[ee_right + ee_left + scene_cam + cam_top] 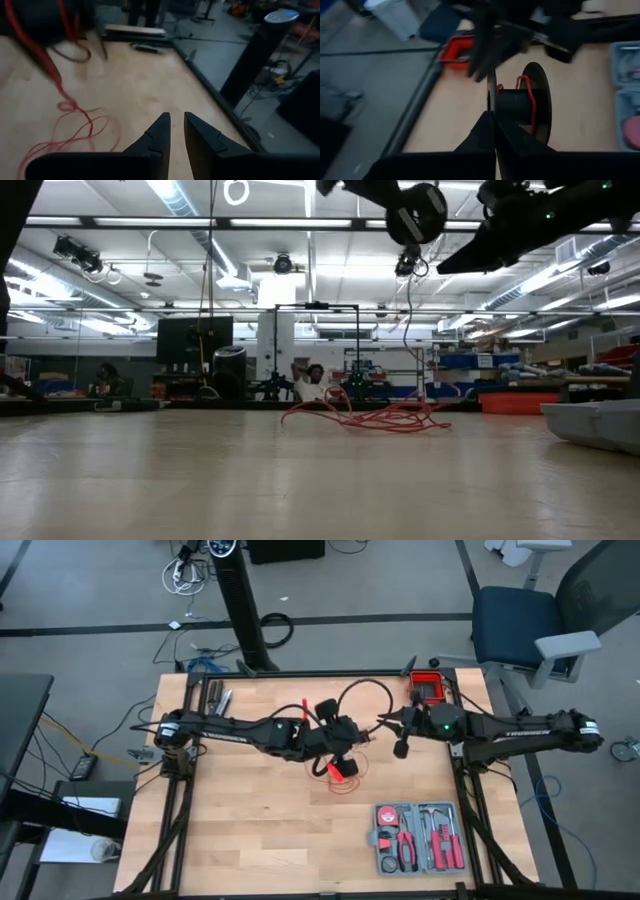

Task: Coil cords
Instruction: Coil the wire

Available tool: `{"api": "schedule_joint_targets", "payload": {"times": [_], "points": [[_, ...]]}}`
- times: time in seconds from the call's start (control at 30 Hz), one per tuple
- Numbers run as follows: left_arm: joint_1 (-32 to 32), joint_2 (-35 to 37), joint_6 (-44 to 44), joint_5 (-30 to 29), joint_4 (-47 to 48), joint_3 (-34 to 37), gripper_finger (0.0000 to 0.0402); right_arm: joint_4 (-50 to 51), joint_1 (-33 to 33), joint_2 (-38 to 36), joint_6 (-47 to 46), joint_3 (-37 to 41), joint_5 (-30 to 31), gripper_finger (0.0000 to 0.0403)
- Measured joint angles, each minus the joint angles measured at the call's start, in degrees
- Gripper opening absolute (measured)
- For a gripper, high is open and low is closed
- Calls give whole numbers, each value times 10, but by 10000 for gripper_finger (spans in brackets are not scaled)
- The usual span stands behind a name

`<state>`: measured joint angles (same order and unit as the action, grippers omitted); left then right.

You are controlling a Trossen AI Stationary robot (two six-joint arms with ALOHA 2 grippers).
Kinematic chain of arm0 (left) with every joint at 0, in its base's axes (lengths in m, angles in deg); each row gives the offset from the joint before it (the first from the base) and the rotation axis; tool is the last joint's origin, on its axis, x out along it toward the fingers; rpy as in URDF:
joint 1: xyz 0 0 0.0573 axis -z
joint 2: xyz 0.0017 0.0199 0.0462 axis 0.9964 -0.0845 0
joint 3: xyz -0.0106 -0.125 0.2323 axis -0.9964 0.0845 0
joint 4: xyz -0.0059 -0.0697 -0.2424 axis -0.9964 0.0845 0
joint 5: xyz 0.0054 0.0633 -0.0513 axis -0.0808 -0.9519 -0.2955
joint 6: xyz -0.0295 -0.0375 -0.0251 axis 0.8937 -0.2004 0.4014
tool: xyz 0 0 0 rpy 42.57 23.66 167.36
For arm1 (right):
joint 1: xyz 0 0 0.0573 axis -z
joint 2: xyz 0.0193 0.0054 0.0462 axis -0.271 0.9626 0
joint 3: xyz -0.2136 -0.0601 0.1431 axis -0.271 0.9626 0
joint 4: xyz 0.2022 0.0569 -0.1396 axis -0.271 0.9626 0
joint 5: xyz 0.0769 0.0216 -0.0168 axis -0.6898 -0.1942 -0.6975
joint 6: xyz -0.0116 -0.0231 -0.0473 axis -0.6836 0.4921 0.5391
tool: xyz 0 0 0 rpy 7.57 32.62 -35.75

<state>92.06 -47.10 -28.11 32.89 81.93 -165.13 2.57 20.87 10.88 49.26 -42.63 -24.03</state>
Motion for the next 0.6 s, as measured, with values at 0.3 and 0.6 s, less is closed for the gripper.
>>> {"api": "schedule_joint_targets", "payload": {"times": [0.3, 0.6], "points": [[-46, -1, -46, 117, -240, 136, 0, 97, 0, -77, -77, 0, -54, 52], [-96, -1, -48, 201, -411, 225, 0, 199, -2, -76, -153, 0, 47, 50]]}}
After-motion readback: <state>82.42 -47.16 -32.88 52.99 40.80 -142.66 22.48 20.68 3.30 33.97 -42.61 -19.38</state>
